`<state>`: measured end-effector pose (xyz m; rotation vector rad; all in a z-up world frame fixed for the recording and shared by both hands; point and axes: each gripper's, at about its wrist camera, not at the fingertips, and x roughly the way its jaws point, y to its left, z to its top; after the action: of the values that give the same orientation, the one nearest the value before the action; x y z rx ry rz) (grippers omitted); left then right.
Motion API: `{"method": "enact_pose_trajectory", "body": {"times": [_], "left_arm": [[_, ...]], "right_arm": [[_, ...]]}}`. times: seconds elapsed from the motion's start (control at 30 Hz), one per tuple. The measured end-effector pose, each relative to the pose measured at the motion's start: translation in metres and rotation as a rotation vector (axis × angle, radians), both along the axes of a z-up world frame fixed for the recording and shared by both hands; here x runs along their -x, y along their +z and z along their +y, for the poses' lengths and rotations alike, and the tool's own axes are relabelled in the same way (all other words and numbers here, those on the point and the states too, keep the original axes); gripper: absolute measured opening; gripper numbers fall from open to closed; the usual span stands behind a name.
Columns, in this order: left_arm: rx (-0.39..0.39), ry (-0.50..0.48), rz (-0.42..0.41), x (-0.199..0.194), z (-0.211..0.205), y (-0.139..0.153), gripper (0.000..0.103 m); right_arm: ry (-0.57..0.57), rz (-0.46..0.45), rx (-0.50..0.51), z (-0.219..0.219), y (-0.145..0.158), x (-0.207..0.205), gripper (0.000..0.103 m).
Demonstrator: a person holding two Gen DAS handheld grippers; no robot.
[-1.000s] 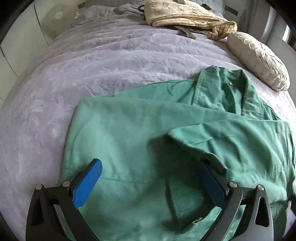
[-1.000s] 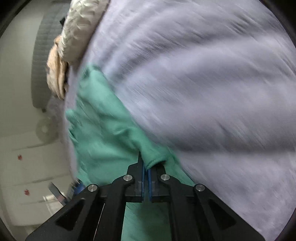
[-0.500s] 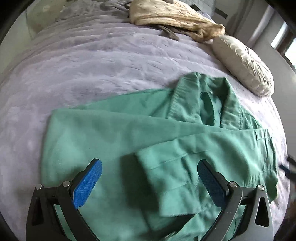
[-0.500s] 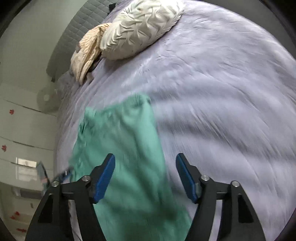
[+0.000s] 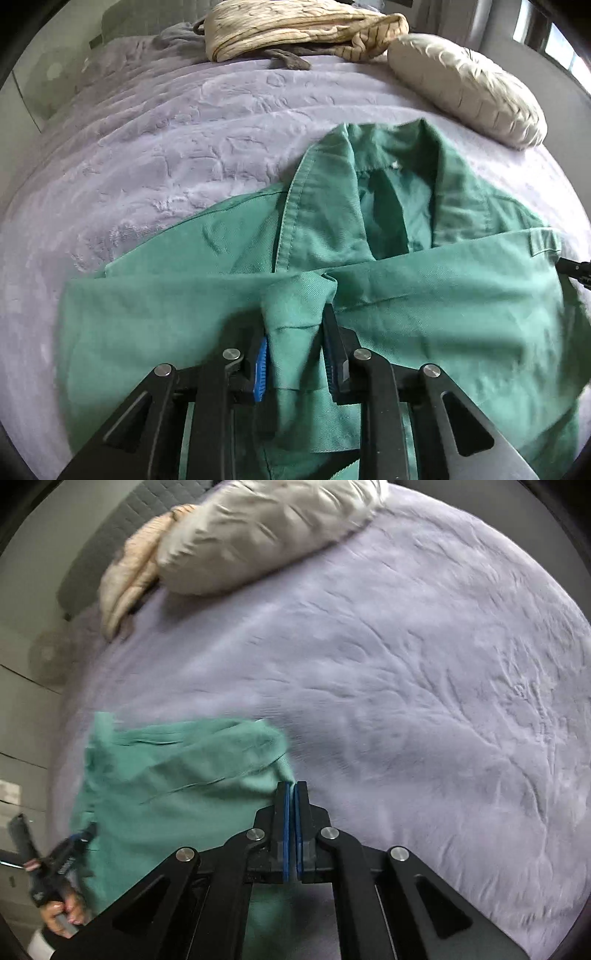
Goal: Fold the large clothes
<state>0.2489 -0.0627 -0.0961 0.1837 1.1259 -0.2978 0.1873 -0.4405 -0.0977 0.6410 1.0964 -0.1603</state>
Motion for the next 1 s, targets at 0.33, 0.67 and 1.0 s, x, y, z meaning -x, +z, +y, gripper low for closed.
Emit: {"method": "enact_pose_trajectory", "body": {"times": [0.33,0.67,1.0], "left_arm": [[-0.022,0.073,-0.045,0.033,0.056,0.045,0.062],[-0.092,0.008,0.022,0.079,0.037,-0.003,0.062],[-0.046,0.043,-0.011,0.089,0.052,0.013,0.074]], "right_arm": [[-0.056,-0.048,-0.084,0.001,0.036,0.061,0.009],[0.098,0.005,-0.039,0.075,0.036,0.09,0.009],[-0.117,0.022,-0.335,0.042,-0.002,0.166,0.028]]}}
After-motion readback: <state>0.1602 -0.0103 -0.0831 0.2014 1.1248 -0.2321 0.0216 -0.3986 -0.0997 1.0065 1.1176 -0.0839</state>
